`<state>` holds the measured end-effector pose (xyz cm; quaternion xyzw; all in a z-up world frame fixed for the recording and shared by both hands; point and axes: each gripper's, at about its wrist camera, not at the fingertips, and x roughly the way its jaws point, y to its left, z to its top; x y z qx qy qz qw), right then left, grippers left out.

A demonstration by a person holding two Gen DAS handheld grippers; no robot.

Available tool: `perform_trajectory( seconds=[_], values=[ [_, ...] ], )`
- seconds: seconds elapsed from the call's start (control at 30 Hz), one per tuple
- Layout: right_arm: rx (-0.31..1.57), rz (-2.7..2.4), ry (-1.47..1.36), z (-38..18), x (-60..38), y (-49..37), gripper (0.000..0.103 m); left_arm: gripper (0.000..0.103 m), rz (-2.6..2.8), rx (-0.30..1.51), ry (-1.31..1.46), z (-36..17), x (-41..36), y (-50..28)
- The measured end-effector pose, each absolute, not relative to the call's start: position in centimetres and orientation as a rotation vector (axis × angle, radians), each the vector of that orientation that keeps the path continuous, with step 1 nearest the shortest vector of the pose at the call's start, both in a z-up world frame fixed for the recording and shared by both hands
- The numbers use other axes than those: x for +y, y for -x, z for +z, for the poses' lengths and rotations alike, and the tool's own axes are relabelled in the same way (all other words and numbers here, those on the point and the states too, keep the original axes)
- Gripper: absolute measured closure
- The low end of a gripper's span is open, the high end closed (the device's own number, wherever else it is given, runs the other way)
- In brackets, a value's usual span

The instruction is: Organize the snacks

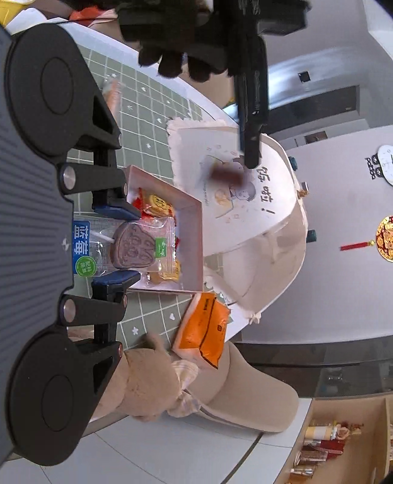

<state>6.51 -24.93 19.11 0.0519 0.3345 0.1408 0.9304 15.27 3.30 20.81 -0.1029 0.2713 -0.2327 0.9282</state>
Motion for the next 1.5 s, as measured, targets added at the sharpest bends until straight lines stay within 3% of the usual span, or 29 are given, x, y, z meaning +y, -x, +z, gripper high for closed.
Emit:
perform_trajectory(
  seconds=[0.2, 0.33, 0.4, 0.57, 0.7, 0.8, 0.9, 1.1, 1.5],
  values=[
    [0.639, 0.315, -0.142, 21.2, -24.4, -11.3, 0.066, 0.061, -0.374, 0.645, 0.274, 17.1, 8.5, -12.4],
    [0.705, 0.319, -0.183, 21.5, -22.3, -19.1, 0.042, 0.061, -0.243, 0.717, 0.340, 14.9, 13.1, -9.8],
    [0.715, 0.285, -0.140, 20.9, -20.9, -20.5, 0.042, 0.061, -0.176, 0.731, 0.330, 14.1, 15.3, -7.1],
    [0.802, 0.480, -0.007, 17.1, -15.4, -16.8, 0.034, 0.061, 0.024, 0.853, 0.279, 10.7, 20.4, 1.2],
    [0.981, 0.714, 0.167, 11.3, -9.0, -10.8, 0.034, 0.061, 0.177, 0.934, 0.415, 7.6, 23.1, 6.8],
    [1.121, 0.861, 0.140, 7.5, -5.3, -6.7, 0.034, 0.061, 0.215, 0.935, 0.540, 5.7, 24.4, 8.7],
    [1.200, 0.944, 0.164, 5.0, -2.0, -3.6, 0.034, 0.061, 0.215, 0.961, 0.539, 4.8, 24.0, 8.1],
    [1.079, 0.931, 0.470, 4.0, -0.2, 0.1, 0.031, 0.061, 0.117, 0.987, 0.557, 4.1, 21.3, 4.8],
    [1.104, 0.521, 0.340, 4.1, -10.0, -5.1, 0.031, 0.061, -0.270, 0.879, 0.476, 6.5, 12.6, -4.4]
  ],
)
